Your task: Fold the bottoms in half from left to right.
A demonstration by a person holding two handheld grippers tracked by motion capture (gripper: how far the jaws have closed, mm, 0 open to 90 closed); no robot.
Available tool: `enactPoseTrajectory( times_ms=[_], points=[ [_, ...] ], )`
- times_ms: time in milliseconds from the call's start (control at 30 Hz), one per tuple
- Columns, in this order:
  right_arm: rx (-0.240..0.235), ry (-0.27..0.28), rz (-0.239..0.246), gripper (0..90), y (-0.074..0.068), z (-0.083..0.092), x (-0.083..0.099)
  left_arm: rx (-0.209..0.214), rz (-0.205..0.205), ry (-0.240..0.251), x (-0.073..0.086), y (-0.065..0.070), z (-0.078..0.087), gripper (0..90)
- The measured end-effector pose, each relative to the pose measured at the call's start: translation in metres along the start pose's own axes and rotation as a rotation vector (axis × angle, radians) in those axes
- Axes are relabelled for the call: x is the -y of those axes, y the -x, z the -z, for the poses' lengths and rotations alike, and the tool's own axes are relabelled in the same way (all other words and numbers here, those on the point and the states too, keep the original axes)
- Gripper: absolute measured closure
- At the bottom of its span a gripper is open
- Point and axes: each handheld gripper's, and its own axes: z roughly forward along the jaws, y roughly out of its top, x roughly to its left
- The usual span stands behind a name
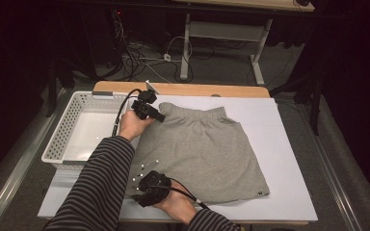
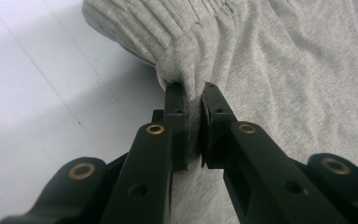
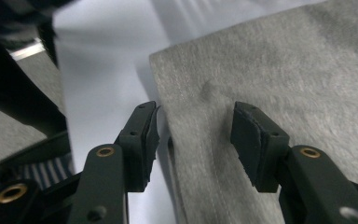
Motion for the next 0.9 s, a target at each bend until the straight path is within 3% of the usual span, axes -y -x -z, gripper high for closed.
enactPoseTrajectory(
  times_ms=[67, 167, 300, 533, 767, 900],
  points=[
    [0.024, -0.002, 0.013, 56.3, -0.002, -0.001, -0.001, 0.0, -0.002, -0.001, 0.0, 0.0, 0.0, 80.9],
    [0.073, -0.01, 0.075, 68.8, -0.002, -0.002, -0.001, -0.004, -0.006, -0.003, 0.0, 0.001, 0.0, 80.9],
    [0.102, -0.02, 0.089, 83.9, -0.001, -0.001, -0.001, -0.001, -0.004, -0.001, -0.001, 0.002, 0.002, 80.9],
    [0.033, -0.018, 0.05, 86.8, 0.005, 0.005, 0.0, 0.011, 0.01, 0.015, -0.002, 0.002, 0.01, 81.4],
    [-0.026, 0.078, 0.038, 86.8, 0.001, 0.033, -0.003, 0.02, 0.026, 0.037, -0.007, -0.002, 0.034, 82.0],
    [-0.04, 0.112, 0.057, 86.8, -0.005, 0.049, -0.009, 0.021, 0.026, 0.039, -0.008, -0.001, 0.049, 82.1]
  ],
)
